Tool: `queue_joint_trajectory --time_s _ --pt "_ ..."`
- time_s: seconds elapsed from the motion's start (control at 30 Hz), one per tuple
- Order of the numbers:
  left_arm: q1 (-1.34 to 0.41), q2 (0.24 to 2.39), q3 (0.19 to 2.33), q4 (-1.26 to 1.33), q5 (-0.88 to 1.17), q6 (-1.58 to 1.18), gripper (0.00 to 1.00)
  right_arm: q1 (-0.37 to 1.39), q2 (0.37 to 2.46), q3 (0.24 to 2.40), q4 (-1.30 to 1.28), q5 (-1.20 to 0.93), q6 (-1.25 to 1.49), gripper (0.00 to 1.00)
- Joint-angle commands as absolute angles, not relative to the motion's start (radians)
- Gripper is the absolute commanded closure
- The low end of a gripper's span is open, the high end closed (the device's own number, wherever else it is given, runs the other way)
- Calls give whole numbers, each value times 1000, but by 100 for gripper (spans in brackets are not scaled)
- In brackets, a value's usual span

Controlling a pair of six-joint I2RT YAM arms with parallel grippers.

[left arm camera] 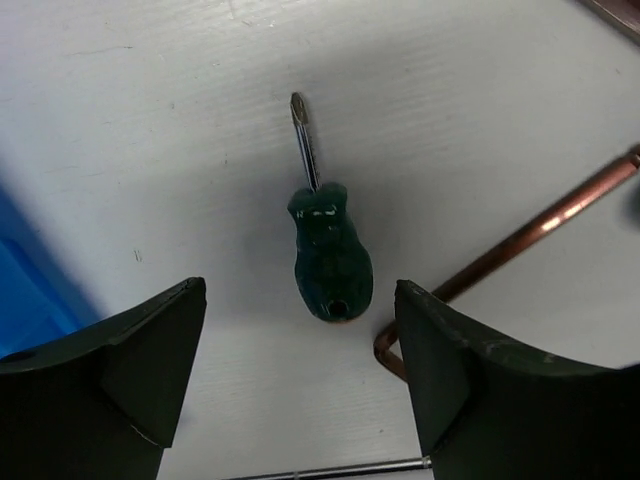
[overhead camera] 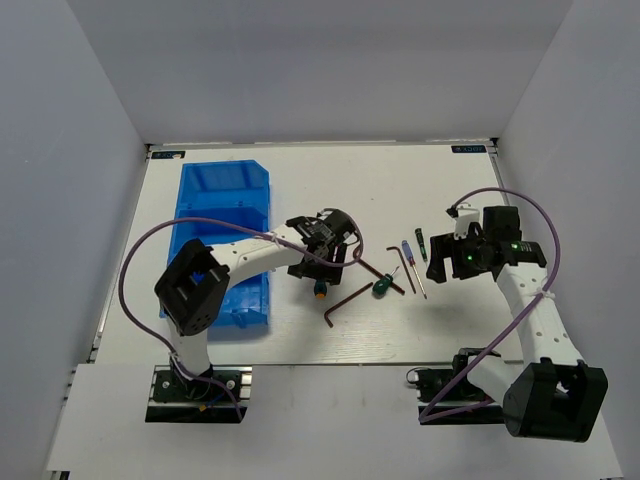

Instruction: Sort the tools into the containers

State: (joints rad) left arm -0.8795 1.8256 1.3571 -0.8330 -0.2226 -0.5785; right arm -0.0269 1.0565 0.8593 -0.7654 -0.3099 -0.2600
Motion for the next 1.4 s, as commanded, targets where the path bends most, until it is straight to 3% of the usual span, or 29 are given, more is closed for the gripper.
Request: queue_joint_trajectory --time_s 0.0,0.2,0.27,0.33,0.37,0.4,0.47,0.5,0.53,0.6,0.63,0.67,0.7,0.9,0.93,0.97,1.0,1.13,1.17,1.2,1.23,1.33,1.37 --pt "-884 1870 1362 -812 -286 -664 14 -31 1042 841 -752 -331 -226 11" --pt "-893 1947 1362 -753 -232 -705 19 -29 1040 839 -747 -339 -210 11" --pt "-893 1960 1362 -753 -232 -706 35 -29 1035 835 -749 -334 -213 11" --pt "-893 1939 1353 -744 -242 -715 58 -31 1029 833 -747 -339 -233 23" --pt "-893 1925 1353 -744 -251 -715 76 -29 1031 831 -747 -342 -241 34" --pt "-893 1913 1368 -762 -261 -715 84 -31 1028 830 -750 -350 -245 74" --pt "-881 1875 1390 -790 -294 -706 99 -25 1034 831 -747 -388 -261 98" --pt "-870 1858 1400 -790 -304 -695 100 -26 1038 837 -750 -402 -264 100" --pt "-845 1838 1401 -790 -334 -684 100 -23 1055 844 -758 -422 -284 98" --pt "-807 1809 1431 -781 -357 -643 100 -21 1077 847 -761 -527 -305 76" --pt "-757 1799 1452 -781 -357 -626 100 -21 1098 848 -776 -561 -340 41" --pt "-727 1799 1478 -781 -357 -594 100 -20 1112 847 -779 -651 -353 18" --pt "-697 1821 1541 -790 -357 -580 100 -14 1121 842 -775 -672 -353 10" --pt "-442 1971 1846 -828 -345 -567 100 32 1221 926 -782 -694 -376 10" --pt "-416 2005 1896 -845 -345 -583 100 44 1233 934 -778 -687 -374 20" --pt "-369 2072 1943 -880 -345 -583 100 48 1245 957 -767 -686 -365 74" --pt "-350 2101 2024 -890 -345 -594 100 52 1250 959 -767 -672 -359 100" --pt "-278 2223 2176 -931 -327 -561 100 78 1259 960 -746 -638 -333 100" --pt "-266 2242 2199 -945 -327 -549 100 81 1262 960 -738 -621 -334 87" --pt "-244 2256 2215 -957 -337 -549 100 86 1262 962 -738 -615 -333 61" --pt "-235 2256 2215 -957 -337 -540 100 97 1269 971 -741 -598 -330 47" --pt "-212 2257 2177 -933 -337 -516 93 126 1290 982 -732 -539 -313 27" --pt "-203 2247 2166 -917 -327 -502 73 149 1301 979 -723 -519 -308 27"
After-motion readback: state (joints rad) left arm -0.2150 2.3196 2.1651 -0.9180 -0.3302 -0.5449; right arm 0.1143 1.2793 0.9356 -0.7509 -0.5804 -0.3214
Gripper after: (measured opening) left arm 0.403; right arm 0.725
